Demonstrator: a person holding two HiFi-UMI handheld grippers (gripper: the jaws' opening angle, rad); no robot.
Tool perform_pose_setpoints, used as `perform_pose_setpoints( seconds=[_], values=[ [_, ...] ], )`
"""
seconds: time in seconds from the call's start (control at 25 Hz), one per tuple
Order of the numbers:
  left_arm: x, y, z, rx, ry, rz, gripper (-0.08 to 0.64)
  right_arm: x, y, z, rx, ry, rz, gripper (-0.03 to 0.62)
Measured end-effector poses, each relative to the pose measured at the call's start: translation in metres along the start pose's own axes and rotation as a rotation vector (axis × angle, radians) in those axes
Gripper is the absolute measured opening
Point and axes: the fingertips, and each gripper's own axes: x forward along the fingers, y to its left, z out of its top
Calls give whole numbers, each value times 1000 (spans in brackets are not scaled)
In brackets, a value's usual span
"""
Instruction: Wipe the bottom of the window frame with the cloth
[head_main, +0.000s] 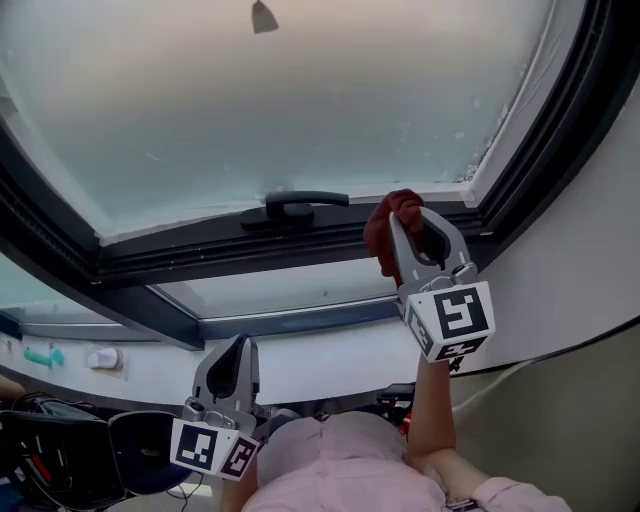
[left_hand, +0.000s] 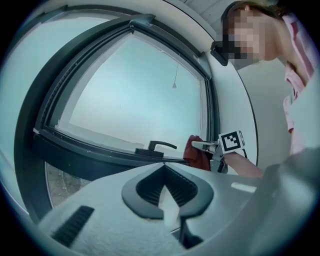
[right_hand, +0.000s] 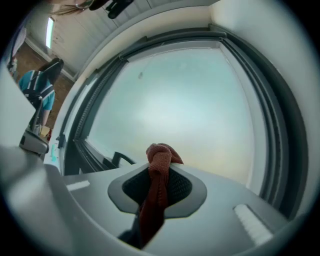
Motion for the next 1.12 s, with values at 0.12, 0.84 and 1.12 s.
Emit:
perform_pose_setpoints(
  seconds=[0.12, 0.84, 1.12],
  values=[
    [-9, 3, 2, 1, -3, 5, 0, 9, 46, 14, -27, -20, 89, 61],
    [-42, 30, 2, -18, 11, 14, 0, 69, 163, -43, -124, 198, 245, 63],
    [-38, 29, 2, -23, 9, -4, 0, 79, 158, -43, -127, 228, 229, 63]
  ],
)
